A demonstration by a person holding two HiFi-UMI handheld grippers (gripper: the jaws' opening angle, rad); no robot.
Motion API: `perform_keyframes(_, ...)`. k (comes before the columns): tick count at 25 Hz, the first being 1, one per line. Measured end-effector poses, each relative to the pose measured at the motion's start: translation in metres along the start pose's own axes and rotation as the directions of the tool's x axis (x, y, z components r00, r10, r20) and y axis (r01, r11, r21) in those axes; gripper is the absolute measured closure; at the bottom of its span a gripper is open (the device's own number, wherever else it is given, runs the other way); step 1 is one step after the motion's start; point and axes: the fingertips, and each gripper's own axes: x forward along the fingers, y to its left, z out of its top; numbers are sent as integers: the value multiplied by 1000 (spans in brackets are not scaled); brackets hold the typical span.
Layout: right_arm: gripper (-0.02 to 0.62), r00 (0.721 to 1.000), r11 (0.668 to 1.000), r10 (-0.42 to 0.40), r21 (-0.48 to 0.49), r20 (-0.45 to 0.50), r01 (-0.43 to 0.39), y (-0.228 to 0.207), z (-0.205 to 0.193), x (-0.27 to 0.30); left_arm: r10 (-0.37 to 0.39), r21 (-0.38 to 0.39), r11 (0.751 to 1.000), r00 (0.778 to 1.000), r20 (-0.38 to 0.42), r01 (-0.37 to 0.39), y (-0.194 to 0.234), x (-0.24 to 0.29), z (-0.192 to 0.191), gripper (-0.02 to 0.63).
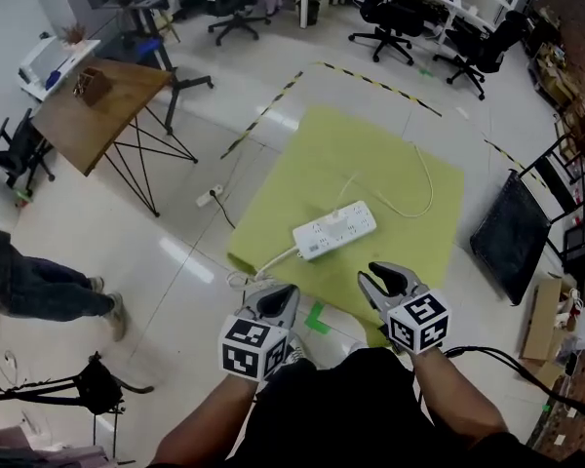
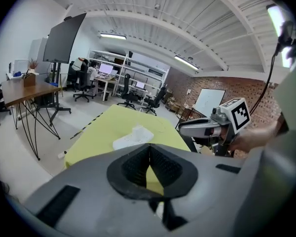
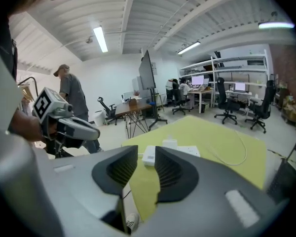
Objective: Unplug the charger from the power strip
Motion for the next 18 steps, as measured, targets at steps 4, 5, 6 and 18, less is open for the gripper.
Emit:
perform_keyframes(4, 388, 997, 997, -72, -21, -16, 72, -34, -6, 54, 6, -7, 1000, 1000, 1, -6, 8, 14, 7, 599)
perform_keyframes(5, 370, 996, 996, -86, -23, -22, 86, -43, -9, 69, 12, -8, 1000, 1000, 3, -12, 10, 17, 9, 598)
perform_keyframes(6, 352, 995, 995, -96, -26, -35, 96, -51, -13, 85, 21, -15, 1000, 1000, 3, -21, 13, 20, 10, 599)
perform_keyframes(18, 287, 983, 994, -87, -77, -163, 75, -80, -43, 174, 152, -124, 980, 988, -38, -156, 33, 16, -6, 598)
